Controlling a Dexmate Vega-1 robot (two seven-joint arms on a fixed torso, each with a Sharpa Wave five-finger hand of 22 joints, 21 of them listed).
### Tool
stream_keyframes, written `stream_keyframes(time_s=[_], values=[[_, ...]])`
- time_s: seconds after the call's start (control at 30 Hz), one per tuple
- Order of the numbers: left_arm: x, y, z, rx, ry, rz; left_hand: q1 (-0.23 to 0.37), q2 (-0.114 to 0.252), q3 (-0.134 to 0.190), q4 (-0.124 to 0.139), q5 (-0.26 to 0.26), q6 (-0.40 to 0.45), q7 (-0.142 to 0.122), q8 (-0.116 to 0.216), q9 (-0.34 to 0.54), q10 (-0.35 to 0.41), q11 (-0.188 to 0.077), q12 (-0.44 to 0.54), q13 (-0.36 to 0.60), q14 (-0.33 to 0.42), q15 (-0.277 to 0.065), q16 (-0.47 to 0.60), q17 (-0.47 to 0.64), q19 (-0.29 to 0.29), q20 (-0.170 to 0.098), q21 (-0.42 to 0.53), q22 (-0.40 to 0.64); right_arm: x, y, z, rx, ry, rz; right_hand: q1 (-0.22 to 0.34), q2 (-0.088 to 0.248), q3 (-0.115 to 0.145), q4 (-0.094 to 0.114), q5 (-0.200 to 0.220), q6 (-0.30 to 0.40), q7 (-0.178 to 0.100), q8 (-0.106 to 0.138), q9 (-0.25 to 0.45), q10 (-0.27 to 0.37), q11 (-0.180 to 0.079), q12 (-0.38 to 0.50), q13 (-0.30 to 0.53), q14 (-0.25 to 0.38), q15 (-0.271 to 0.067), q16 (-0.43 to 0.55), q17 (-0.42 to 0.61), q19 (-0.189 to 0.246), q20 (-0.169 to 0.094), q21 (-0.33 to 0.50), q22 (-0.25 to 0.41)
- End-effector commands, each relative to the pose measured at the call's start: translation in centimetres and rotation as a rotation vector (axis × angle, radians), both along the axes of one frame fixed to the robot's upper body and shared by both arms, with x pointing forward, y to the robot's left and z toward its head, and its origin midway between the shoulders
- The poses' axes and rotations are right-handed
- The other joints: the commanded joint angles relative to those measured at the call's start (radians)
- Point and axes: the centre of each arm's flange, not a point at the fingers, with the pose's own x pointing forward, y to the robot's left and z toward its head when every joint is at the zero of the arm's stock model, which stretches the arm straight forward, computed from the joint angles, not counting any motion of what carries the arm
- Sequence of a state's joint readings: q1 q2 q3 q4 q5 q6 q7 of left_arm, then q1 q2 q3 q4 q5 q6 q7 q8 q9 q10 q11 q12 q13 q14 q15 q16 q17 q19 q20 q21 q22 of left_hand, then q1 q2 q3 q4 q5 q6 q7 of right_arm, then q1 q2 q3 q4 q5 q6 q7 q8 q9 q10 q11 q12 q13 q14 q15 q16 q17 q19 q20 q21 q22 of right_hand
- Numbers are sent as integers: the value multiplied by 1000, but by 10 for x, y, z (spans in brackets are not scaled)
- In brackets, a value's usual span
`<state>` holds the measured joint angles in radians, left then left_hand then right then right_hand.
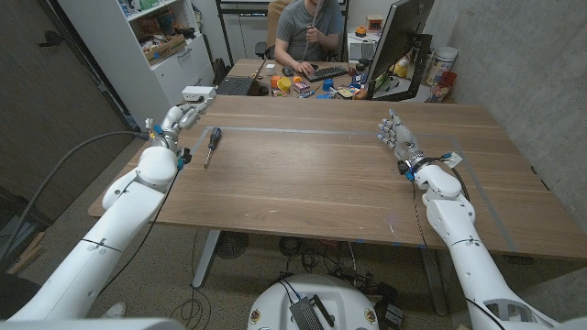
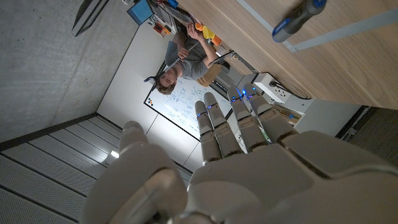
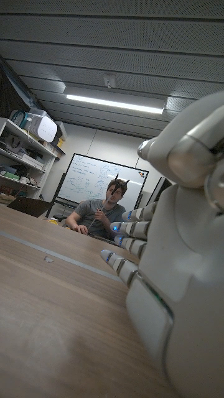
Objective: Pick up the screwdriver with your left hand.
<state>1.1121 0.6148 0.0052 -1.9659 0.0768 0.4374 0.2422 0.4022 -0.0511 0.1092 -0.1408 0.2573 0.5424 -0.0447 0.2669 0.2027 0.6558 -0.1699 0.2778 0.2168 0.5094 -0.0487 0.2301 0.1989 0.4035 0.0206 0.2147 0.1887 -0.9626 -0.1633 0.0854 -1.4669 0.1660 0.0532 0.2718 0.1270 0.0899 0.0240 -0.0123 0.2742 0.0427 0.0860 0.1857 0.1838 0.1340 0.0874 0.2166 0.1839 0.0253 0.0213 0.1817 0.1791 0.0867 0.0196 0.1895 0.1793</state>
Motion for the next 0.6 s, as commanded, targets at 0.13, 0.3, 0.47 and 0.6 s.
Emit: stream_keyframes(time_s=[0.13, 0.3, 0.47, 0.6], values=[[-8, 13, 8, 63, 38, 151, 8, 10, 5, 1, 2, 19, 3, 7, 3, 19, -7, 9, 9, 16, -92, 9, 8, 0, 18, 2, 5, -2, -9, 2, -18, 3, 11, 9, 3, 5, -3, -1, -1, 7, 5, 4, 11, 0, 5, 5, 6, 1, 3, 2, 8, -1, 9, 2], [-14, 19, 10, 82, 58, 198, 6, -1, -3, 4, 0, -68, -30, -31, 5, -15, 2, -4, 20, -11, -72, 1, 17, -13, 33, -1, 8, -2, -9, 3, -28, -5, 16, 9, 3, 5, -3, -2, -1, 8, 5, 4, 11, 2, 5, 5, 5, 2, 3, 2, 8, -1, 9, 2], [-15, 27, 10, 108, 90, 269, -3, -10, -11, 8, -2, -106, -23, -47, 6, -42, 9, -14, 25, -23, -62, -2, 22, -16, 41, 0, 9, -2, -10, 6, -36, -14, 15, 9, 3, 5, -3, -2, -2, 9, 5, 4, 12, 2, 5, 5, 5, 3, 3, 2, 7, 1, 8, 2], [-14, 32, 8, 109, 103, 303, -11, -16, -18, 12, -4, -150, -15, -62, 5, -39, 16, -13, 29, -21, -60, 1, 25, -13, 50, 4, 11, 0, -11, 8, -39, -18, 17, 9, 3, 4, -3, -3, -2, 8, 5, 4, 10, 1, 4, 5, 5, 2, 3, 2, 7, 2, 8, 2]])
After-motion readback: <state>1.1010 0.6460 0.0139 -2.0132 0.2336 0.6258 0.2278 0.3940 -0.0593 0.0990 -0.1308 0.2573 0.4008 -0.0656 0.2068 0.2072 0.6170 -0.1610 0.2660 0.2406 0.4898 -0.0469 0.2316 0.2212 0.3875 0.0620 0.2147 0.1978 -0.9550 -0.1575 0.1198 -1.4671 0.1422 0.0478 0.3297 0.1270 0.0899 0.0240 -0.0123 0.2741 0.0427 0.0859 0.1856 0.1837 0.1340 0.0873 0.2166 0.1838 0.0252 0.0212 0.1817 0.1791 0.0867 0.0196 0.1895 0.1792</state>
